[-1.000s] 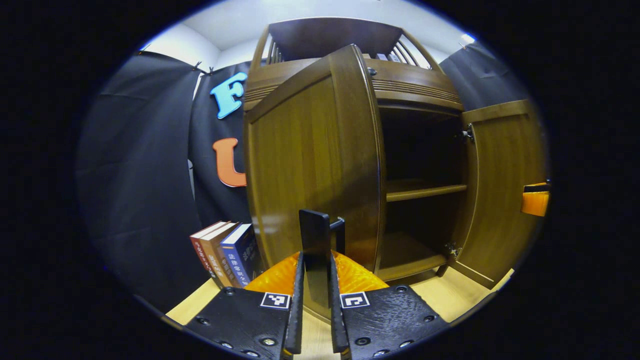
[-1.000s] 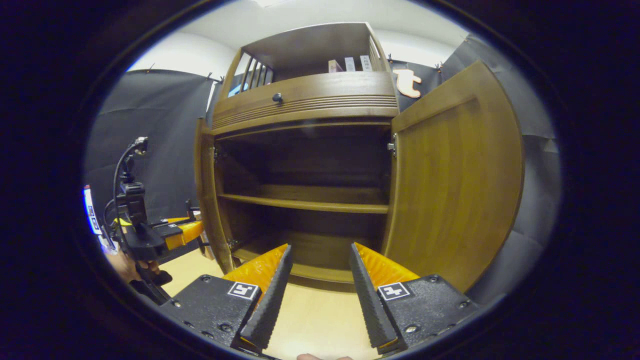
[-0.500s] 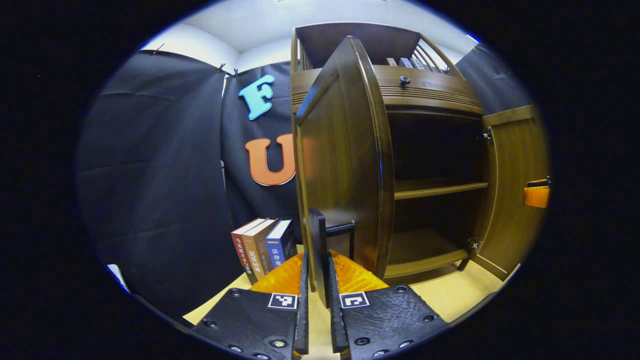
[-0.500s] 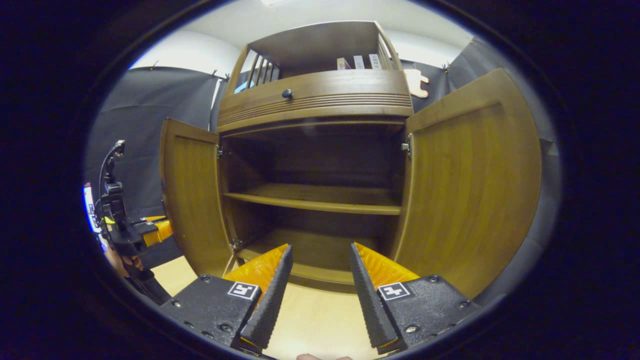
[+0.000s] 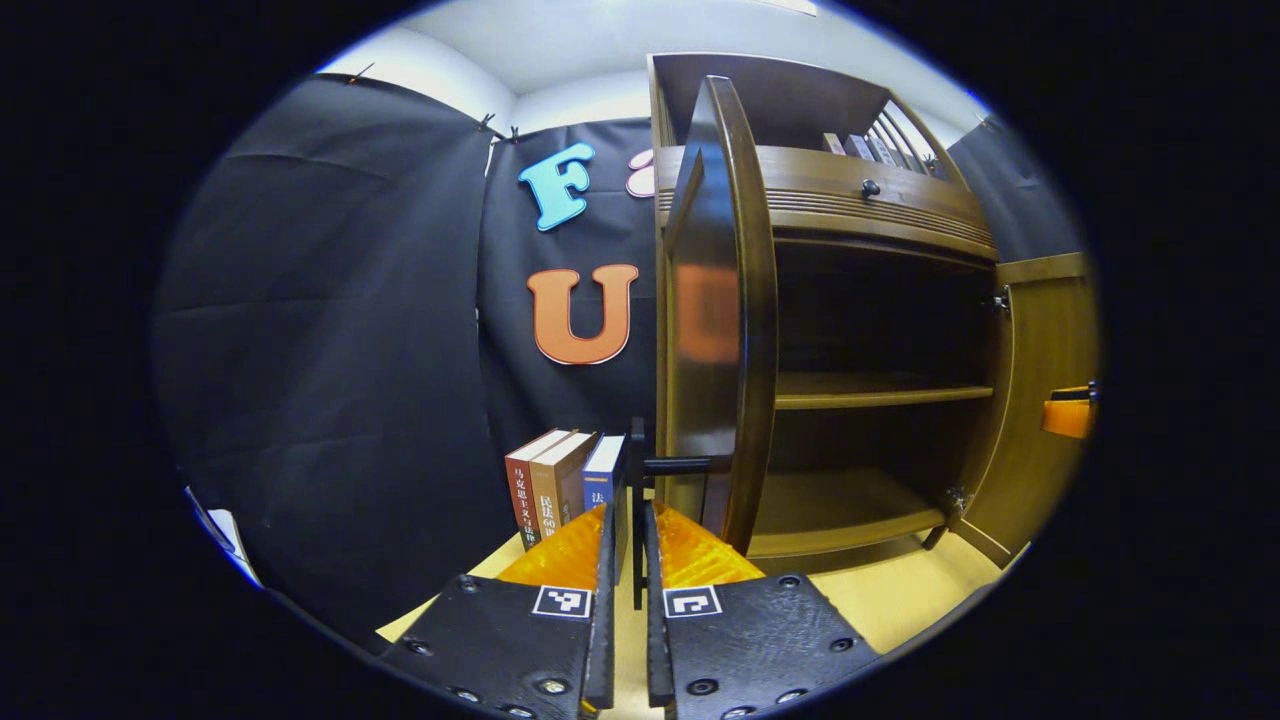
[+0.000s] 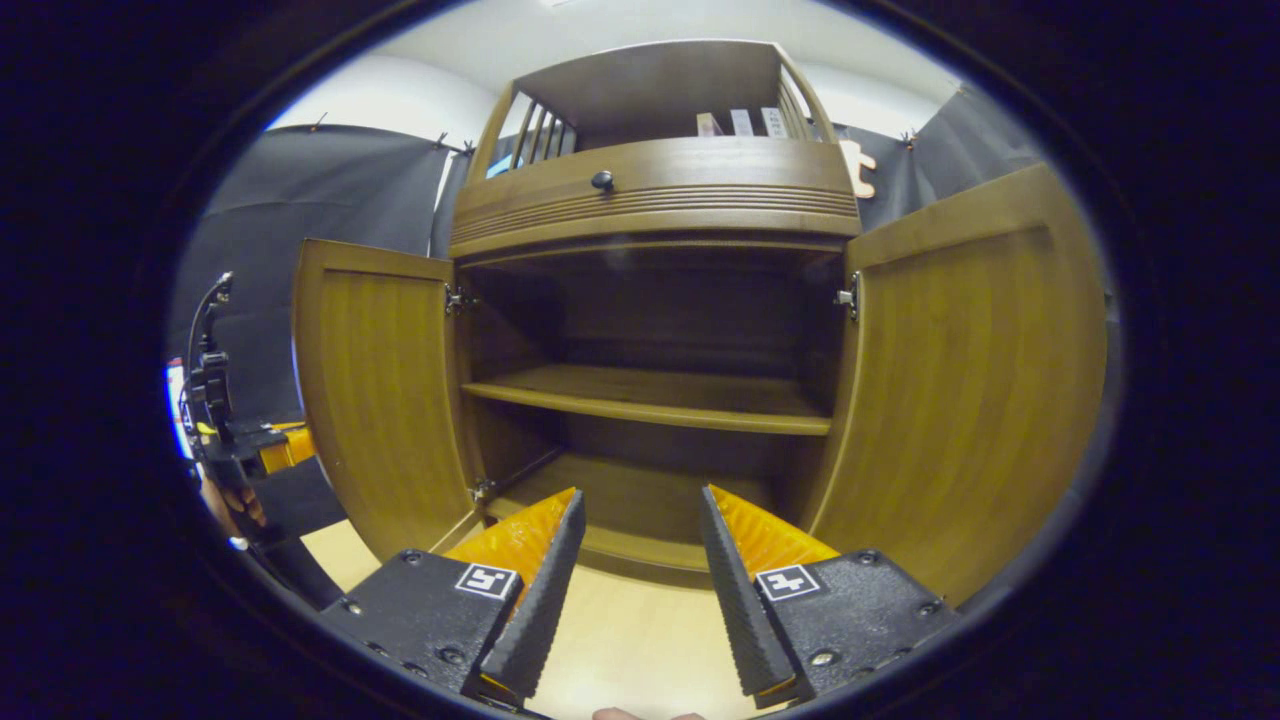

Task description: Open the right door of the double-door shoe cabinet with the right hand, and open the left door with the left hand.

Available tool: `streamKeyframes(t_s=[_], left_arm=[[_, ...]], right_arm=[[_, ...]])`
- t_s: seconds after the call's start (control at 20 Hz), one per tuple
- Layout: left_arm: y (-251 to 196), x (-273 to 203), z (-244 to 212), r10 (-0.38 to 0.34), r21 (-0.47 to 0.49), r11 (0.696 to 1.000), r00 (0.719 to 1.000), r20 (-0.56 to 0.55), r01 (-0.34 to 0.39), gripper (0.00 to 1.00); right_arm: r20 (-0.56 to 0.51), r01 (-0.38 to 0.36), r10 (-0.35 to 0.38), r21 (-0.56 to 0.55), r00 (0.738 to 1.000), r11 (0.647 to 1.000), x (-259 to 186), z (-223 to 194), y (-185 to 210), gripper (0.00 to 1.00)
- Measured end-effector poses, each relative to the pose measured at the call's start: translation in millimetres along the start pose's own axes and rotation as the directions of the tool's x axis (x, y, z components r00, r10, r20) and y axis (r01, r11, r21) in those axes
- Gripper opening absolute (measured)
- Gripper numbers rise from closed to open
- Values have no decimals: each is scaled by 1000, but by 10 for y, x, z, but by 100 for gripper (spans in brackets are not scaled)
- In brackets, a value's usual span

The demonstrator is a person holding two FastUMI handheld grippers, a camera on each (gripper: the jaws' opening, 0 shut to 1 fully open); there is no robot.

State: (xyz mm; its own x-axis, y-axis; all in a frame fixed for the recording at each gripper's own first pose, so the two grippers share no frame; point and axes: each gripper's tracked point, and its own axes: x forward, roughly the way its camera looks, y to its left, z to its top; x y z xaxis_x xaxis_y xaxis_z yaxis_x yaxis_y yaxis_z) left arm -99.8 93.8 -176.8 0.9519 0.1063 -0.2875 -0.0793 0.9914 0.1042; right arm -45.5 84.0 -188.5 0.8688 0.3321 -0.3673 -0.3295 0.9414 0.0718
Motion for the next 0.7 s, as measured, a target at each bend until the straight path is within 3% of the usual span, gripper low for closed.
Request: streamKeyframes(t_s=[0.25, 0.3, 0.6, 0.65, 0.7], left_arm=[[213, -97, -21, 38, 6, 999, 999, -8, -38, 12], [292, -115, -20, 57, 8, 998, 998, -9, -57, 12], [641, -300, 42, 154, 1, 988, 988, 3, -154, 12], [627, -314, 82, 164, 7, 986, 986, 9, -164, 25], [637, -320, 148, 165, 12, 986, 986, 20, -165, 28]], right_arm=[[-24, -3, 3, -11, 1000, 1000, 44, -61, 20, 74], [-24, -5, 5, -8, 1000, 1000, 54, -50, 22, 77], [2, -16, 16, -11, 1000, 1000, 40, 54, 15, 74], [6, -15, 15, -11, 1000, 1000, 22, 66, 4, 74], [14, -10, 10, -9, 1000, 1000, 2, 102, -19, 77]])
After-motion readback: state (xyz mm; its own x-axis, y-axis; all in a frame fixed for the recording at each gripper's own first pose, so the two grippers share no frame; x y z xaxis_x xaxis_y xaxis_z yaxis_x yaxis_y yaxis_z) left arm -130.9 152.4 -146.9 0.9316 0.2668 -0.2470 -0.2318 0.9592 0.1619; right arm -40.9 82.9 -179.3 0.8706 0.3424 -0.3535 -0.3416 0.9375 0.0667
